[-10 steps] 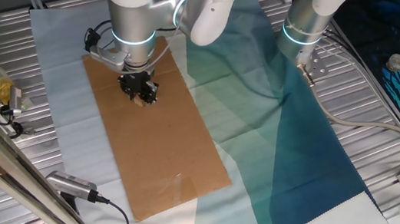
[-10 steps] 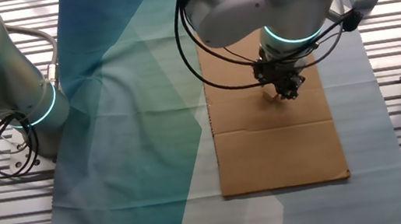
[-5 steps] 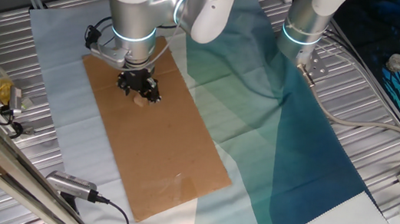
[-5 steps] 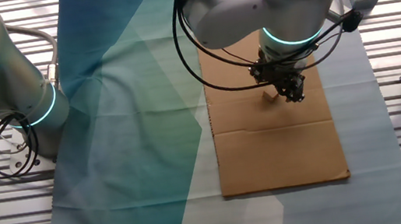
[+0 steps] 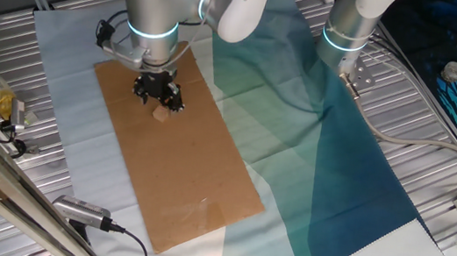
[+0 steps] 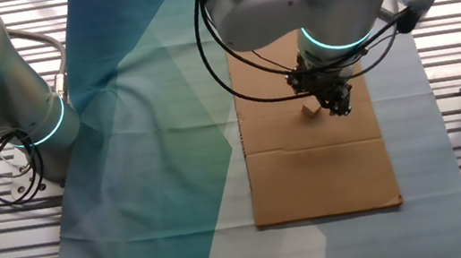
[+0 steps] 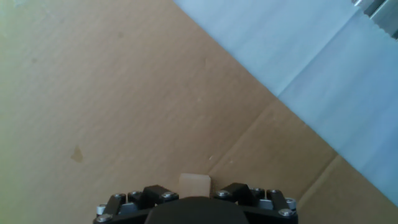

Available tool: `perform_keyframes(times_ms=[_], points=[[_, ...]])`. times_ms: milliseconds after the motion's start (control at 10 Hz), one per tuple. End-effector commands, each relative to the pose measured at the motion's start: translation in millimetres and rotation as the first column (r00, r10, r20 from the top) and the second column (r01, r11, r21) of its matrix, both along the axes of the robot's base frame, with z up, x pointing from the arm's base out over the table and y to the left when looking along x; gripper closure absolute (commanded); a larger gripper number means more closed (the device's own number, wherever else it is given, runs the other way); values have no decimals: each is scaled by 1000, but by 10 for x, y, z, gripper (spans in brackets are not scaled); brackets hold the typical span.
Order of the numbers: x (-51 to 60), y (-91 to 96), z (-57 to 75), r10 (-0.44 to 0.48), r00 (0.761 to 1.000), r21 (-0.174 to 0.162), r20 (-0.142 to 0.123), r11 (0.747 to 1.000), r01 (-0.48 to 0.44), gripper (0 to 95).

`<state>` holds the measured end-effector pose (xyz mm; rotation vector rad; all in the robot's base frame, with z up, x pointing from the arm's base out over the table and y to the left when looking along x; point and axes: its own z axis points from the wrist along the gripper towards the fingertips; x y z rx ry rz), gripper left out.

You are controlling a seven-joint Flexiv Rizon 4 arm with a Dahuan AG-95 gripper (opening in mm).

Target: Grab the block and place it at the designated location

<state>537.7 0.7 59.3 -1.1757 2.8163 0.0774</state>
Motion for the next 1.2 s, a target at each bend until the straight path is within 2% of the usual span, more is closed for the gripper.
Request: perform_keyframes(times_ms=[100,200,300,400,600,700,800,900,1000,1100,1200], points=[[-37,15,216,-29,1000,-16,-11,999,28,760],[-56,32,322,-52,998,-20,-19,998,52,950],[-71,55,413,-62,998,-20,-30,998,61,950],[-88,119,557,-83,995,-24,-60,996,82,950],[-37,307,759,-139,987,-34,-76,990,137,950],[47,478,870,-180,980,-70,-89,982,174,950],[161,707,903,-233,967,-91,-99,970,224,950],[213,830,884,-258,961,-96,-98,964,248,950],[319,1136,742,-312,946,-96,-89,948,303,950],[340,1373,673,-356,931,-95,-86,933,348,950],[308,1497,761,-374,923,-116,-90,924,364,950]])
